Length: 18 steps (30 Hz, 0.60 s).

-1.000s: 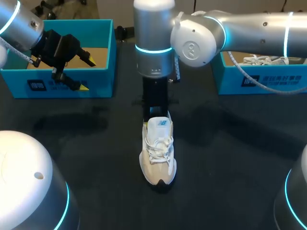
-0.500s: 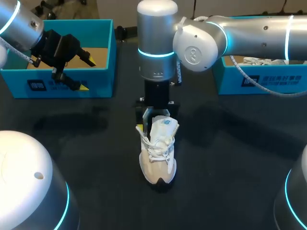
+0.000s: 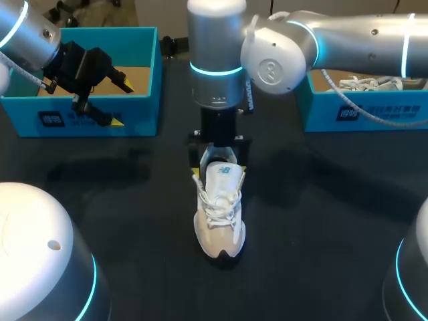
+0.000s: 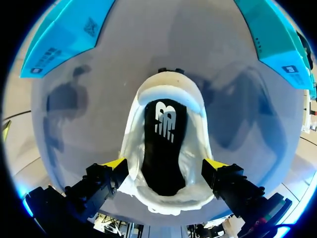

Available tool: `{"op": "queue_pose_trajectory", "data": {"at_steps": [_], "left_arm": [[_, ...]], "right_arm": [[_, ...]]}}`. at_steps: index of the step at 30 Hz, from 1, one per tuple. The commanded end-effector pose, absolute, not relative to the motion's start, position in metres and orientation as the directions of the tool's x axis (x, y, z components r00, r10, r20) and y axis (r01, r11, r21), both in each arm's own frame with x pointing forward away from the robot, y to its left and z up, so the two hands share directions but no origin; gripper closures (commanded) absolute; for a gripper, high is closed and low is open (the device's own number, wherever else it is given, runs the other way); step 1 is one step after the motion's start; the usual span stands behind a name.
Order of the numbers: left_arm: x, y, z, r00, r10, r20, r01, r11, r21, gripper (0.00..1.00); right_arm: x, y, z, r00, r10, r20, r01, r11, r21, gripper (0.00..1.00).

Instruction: Take the shoe out of the shoebox, open the shoe tongue, remove and reinsert the insole, then place the shoe into the shoebox

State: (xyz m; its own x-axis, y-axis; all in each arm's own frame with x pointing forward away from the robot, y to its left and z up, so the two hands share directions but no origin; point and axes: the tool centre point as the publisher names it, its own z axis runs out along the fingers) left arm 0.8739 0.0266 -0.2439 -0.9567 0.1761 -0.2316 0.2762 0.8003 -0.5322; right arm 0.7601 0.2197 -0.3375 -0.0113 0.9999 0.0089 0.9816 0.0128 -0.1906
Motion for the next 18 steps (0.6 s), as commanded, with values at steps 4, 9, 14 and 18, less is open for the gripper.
{"op": "queue_pose_trajectory", "data": {"at_steps": [4,9,14,18], "left_arm": [[0.873,0.027,-0.243,-0.957,0.176,-0.232,0.276,0.802,-0.529,0.0],[0.873,0.027,-0.243,-0.957,0.176,-0.232,0.276,0.802,-0.529,0.0],[0.873,0.027,-0.243,-0.957,0.176,-0.232,0.276,0.802,-0.529,0.0],[0.873,0.027,-0.243,-0.957,0.176,-0.232,0.276,0.802,-0.529,0.0]], "right_arm": [[0.758,0.215,-0.31,-0.01,1.0,-0.026,0.99,0.006,-0.143,0.0],[0.757,0.214,-0.299,-0.008,0.999,-0.04,0.992,0.003,-0.123,0.0],[0.747,0.219,-0.285,-0.008,0.999,-0.048,0.995,0.003,-0.104,0.0],[0.738,0.22,-0.279,0.0,0.999,-0.053,0.995,-0.006,-0.095,0.06]]}}
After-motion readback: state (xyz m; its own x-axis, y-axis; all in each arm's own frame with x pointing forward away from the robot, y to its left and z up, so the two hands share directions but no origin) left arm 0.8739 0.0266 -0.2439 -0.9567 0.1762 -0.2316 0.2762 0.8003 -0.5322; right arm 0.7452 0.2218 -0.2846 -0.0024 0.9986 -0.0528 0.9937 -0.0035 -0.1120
